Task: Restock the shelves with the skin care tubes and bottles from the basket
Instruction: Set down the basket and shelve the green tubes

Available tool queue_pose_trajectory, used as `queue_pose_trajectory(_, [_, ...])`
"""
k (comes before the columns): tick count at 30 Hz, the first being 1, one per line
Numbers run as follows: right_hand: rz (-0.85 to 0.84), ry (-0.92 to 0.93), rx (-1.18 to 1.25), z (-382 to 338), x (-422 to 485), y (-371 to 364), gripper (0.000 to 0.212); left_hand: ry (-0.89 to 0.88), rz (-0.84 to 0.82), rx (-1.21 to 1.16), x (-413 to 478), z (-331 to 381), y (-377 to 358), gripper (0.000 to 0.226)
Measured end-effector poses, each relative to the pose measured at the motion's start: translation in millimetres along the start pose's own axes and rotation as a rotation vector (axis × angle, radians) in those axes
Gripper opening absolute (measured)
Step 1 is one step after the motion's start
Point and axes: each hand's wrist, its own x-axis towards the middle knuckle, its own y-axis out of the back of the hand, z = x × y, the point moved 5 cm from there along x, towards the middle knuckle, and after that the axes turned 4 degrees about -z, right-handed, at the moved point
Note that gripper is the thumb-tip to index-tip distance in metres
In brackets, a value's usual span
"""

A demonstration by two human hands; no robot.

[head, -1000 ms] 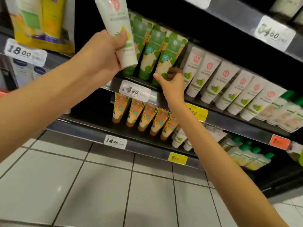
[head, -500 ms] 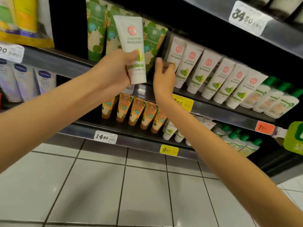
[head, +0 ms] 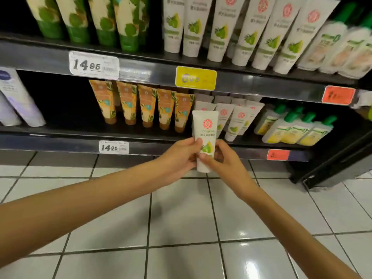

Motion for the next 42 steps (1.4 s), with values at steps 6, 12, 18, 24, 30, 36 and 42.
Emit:
queue_pose_trajectory(6, [0.174,-0.085,0.082,57,-6,61,0.027,0.090,-0.050,0.240,40,-32,-13,0.031])
queue_pose_trajectory(12, [0.509,-0.021,-0.048,72,23,138,0.025,0.169,0.122,0.222,61,-37,5,0.022])
queue_pose_trajectory(18, [0.605,-0.041,-0.179,79,73,157,0.031,0.137,0.145,0.207,70,-30,11,0.029])
queue_pose_trajectory(24, [0.595,-0.053,-0.237,97,82,153,0.035,0.088,0.120,0.167,76,-22,8,0.032])
queue_pose_trajectory(30, [0.569,-0.075,-0.246,97,86,155,0.036,0.108,0.131,0.167,80,-24,9,0.032])
queue_pose_trajectory(36, [0.584,-0.106,-0.211,97,88,152,0.039,0.156,0.132,0.177,78,-28,9,0.035])
queue_pose_trajectory(42, [0.590,-0.124,-0.089,101,78,142,0.043,0.161,0.146,0.141,73,-25,13,0.035])
